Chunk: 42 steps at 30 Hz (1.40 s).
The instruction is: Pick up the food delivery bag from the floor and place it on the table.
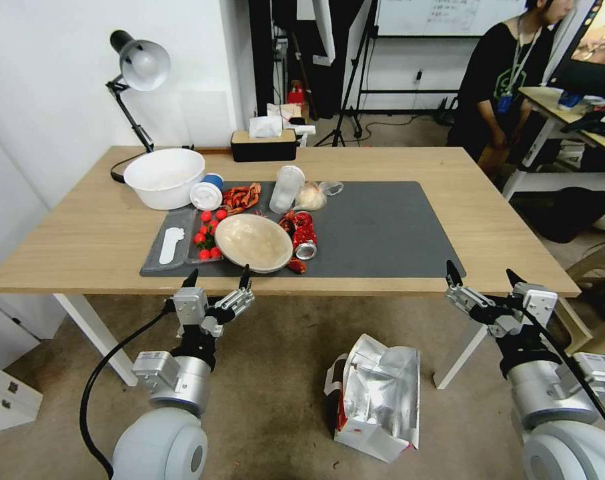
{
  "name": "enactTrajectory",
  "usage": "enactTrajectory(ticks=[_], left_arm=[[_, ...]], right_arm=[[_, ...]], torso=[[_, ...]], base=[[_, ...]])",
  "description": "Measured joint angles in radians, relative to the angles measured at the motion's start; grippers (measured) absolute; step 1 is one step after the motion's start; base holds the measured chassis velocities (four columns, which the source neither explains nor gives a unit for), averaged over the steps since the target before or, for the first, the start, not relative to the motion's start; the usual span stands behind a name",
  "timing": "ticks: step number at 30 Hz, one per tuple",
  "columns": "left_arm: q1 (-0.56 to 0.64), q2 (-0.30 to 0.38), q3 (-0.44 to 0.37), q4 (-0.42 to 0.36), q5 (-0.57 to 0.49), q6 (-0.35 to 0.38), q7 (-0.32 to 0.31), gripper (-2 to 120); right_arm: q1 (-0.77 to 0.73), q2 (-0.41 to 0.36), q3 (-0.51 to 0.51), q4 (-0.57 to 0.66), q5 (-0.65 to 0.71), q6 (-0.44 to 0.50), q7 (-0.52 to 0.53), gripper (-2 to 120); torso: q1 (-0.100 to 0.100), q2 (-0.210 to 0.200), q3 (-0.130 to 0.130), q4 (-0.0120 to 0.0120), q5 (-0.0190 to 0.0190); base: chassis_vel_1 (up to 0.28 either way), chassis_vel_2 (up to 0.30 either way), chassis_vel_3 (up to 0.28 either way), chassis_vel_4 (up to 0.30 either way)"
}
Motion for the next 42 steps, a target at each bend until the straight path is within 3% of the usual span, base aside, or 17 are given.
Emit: enactTrajectory(ticks=[19,42], left_arm=[[0.032,0.009,-0.057,0.02,-0.026,-0.052,0.005,100],[0.022,0.031,-0.074,0.065,-0.004,-0.099,0.021,100]], right_arm=[[-0.004,-0.014,-0.006,-0.011,-0.005,0.019,-0.006,100],[-0.008,-0.01,-0.021,-0.028,-0.026,0.042,-0.005,100]], torso=[[0.0,-0.001,-0.001,0.0002,-0.0005],[-0.054,-0.121,-0.068,0.0002,-0.0005]], base=[[0.0,0.0,0.0,0.0],[0.0,0.0,0.0,0.0]])
